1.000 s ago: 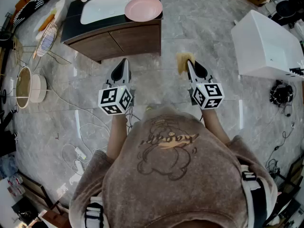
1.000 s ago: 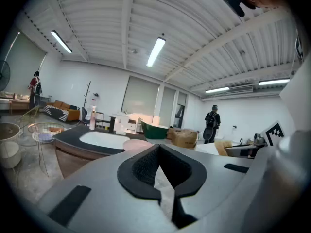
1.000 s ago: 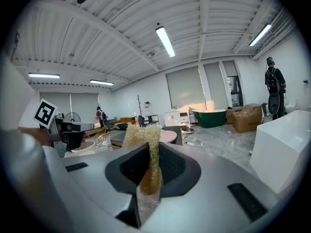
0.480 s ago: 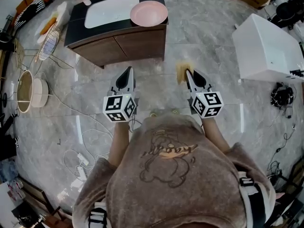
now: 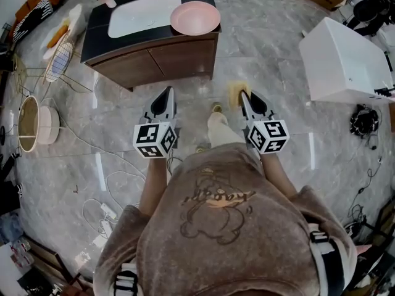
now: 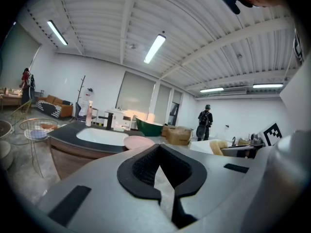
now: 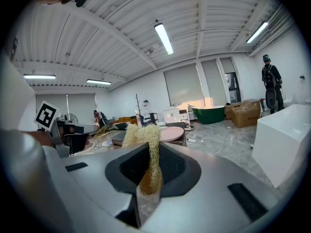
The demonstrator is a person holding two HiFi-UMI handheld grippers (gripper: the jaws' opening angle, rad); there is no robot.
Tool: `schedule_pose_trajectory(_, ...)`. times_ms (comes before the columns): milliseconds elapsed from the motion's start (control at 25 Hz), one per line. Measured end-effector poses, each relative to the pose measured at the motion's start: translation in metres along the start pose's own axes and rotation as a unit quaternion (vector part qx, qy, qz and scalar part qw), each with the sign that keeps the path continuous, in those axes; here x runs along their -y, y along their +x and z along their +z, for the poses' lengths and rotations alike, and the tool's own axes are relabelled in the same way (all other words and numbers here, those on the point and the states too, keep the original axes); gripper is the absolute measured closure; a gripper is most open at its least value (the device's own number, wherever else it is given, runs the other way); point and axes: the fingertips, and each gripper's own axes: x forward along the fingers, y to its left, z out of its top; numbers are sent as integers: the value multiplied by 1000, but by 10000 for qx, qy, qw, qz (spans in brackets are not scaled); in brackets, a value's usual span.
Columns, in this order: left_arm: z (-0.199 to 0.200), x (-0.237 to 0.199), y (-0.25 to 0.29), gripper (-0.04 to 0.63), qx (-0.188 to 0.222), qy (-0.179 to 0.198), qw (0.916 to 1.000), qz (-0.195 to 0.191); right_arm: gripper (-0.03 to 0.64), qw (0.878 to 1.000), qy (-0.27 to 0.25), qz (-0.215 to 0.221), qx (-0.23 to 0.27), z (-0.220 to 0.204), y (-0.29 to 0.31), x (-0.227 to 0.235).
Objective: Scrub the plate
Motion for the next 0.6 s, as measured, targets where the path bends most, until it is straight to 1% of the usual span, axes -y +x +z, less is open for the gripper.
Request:
schedule_pose_trajectory(240, -1, -22, 27, 578, -21, -47, 10000, -31, 568, 10000, -24, -26, 18, 6, 36, 7)
schedule_pose_trajectory(400, 2, -35, 62, 578, -63, -78, 9999, -30, 568, 10000, -9, 17, -14, 12, 71, 23)
schedule_pose_trajectory(600, 14, -61, 116, 578, -92, -107, 9999, -9, 568, 9999, -41, 115, -1, 31, 130, 44)
